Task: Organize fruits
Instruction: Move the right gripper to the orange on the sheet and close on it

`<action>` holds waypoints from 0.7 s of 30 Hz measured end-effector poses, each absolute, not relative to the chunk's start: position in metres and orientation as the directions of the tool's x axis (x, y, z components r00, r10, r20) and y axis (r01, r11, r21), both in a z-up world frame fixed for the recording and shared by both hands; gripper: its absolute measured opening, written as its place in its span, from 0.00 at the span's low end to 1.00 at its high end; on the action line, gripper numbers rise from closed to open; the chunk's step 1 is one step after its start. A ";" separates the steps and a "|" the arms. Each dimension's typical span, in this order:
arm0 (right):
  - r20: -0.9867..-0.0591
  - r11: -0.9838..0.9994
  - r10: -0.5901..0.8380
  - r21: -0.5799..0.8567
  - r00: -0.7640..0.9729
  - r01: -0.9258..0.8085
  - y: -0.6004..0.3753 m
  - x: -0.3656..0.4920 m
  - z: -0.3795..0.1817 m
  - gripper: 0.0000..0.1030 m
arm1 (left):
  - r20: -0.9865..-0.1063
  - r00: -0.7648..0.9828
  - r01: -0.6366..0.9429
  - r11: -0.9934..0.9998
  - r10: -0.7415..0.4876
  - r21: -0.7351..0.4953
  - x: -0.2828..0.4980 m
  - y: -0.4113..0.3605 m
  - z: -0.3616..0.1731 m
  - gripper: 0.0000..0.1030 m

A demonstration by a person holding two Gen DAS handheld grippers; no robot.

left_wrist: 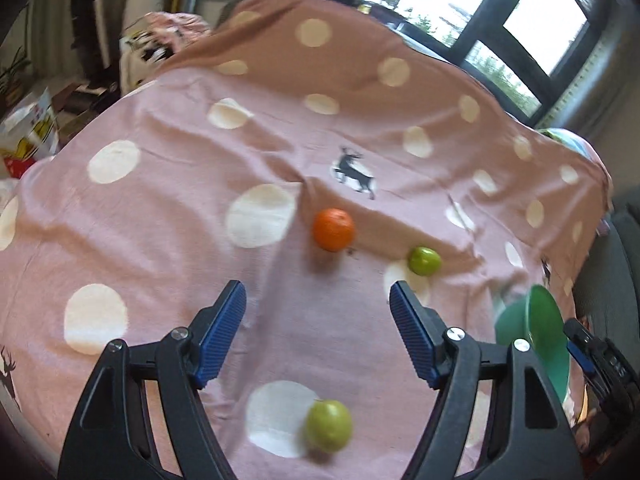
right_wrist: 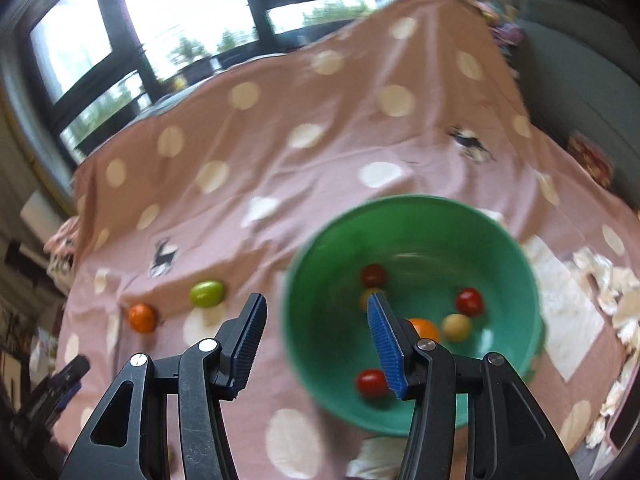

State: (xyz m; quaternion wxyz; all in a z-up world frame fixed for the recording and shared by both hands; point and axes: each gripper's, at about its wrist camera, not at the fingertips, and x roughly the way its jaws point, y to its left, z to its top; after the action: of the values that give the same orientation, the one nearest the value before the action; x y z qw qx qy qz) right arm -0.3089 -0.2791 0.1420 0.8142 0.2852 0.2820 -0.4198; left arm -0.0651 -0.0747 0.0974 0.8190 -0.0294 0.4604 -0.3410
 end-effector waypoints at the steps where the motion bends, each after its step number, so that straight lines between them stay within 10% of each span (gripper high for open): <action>1: -0.693 0.506 -0.510 0.237 0.509 0.829 -0.275 -0.303 0.143 0.52 | -0.737 0.346 0.513 0.775 -0.581 -0.370 -0.059 -0.070 0.095 0.72; 21: -0.823 0.686 -0.097 0.352 0.560 0.637 -0.250 -0.080 0.061 0.52 | -0.779 0.345 0.400 0.832 -0.525 -0.384 -0.019 -0.048 0.071 0.71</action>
State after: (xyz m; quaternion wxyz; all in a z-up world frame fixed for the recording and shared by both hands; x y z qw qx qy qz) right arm -0.0799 -0.2502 0.0613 0.8205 0.3270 0.4121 -0.2236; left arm -0.0188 -0.0482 0.0710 0.8176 -0.0627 0.4978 -0.2826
